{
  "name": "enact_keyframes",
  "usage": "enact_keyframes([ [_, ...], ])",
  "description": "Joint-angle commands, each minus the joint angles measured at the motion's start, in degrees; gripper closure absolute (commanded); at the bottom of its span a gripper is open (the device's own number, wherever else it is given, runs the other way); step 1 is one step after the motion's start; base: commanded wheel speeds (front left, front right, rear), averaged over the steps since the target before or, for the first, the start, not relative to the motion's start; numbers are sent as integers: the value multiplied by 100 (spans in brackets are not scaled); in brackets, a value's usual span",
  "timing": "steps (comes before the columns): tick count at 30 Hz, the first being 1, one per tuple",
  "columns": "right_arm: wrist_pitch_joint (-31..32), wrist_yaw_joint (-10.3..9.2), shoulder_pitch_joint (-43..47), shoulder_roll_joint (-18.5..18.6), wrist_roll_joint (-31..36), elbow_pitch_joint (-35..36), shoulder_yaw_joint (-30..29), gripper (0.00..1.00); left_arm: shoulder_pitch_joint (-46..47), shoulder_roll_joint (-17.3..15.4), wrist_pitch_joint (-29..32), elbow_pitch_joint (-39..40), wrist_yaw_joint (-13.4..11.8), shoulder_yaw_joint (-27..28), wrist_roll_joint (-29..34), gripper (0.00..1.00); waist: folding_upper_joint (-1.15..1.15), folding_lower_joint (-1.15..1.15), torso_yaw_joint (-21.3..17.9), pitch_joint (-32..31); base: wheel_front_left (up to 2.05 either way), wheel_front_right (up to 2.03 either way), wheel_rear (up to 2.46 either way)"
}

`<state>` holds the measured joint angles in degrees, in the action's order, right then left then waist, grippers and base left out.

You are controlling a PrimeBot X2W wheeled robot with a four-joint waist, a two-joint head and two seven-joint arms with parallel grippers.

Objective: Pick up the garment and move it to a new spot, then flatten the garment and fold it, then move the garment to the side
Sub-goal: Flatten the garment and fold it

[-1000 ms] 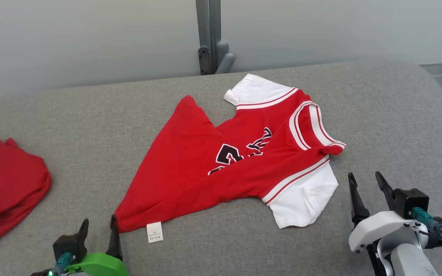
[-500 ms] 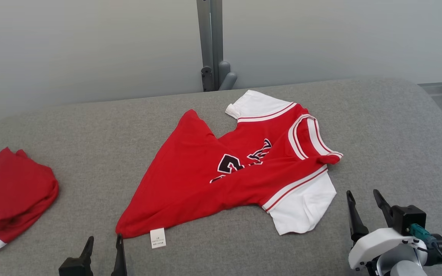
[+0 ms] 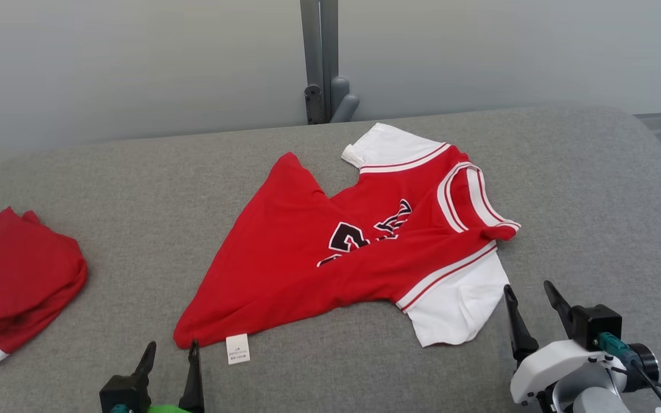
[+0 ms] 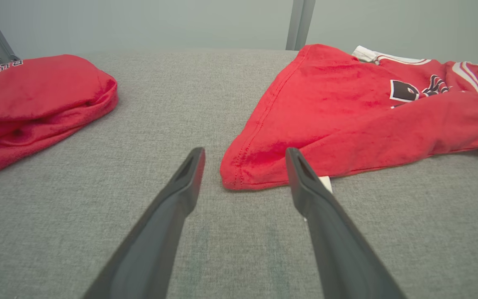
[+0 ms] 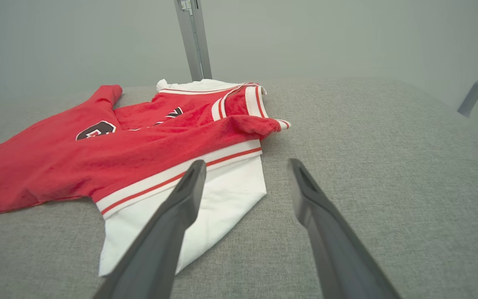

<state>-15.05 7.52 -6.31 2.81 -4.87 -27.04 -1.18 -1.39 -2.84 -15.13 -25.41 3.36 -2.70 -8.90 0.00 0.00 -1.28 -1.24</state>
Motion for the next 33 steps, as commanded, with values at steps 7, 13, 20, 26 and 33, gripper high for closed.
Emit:
enact_keyframes([
  [7, -17, -6, -318, 22, 33, -27, 191, 0, 483, -11, -4, -111, -12, -202, -198, 0, 0, 0, 109, 514, 0, 0, 0],
  [13, -17, -6, -557, 22, 65, -82, 301, 0, 803, -13, -4, -420, -22, -233, -314, 0, 0, 0, 146, 865, 0, 0, 0],
  [20, -17, -6, -688, 22, 103, -135, 315, 0, 1013, -13, -4, -673, -43, -174, -431, 0, 0, 0, 131, 1097, 0, 0, 0],
  [26, -17, -6, -700, 21, 73, -167, 314, 0, 1090, -13, -4, -820, -70, -191, -588, 0, 0, 0, 99, 1157, 0, 0, 0],
  [33, -17, -6, -715, 22, 100, -267, 376, 0, 1165, -14, 0, -1037, -34, -367, -566, 100, 0, 0, 103, 1173, 0, 0, 0],
])
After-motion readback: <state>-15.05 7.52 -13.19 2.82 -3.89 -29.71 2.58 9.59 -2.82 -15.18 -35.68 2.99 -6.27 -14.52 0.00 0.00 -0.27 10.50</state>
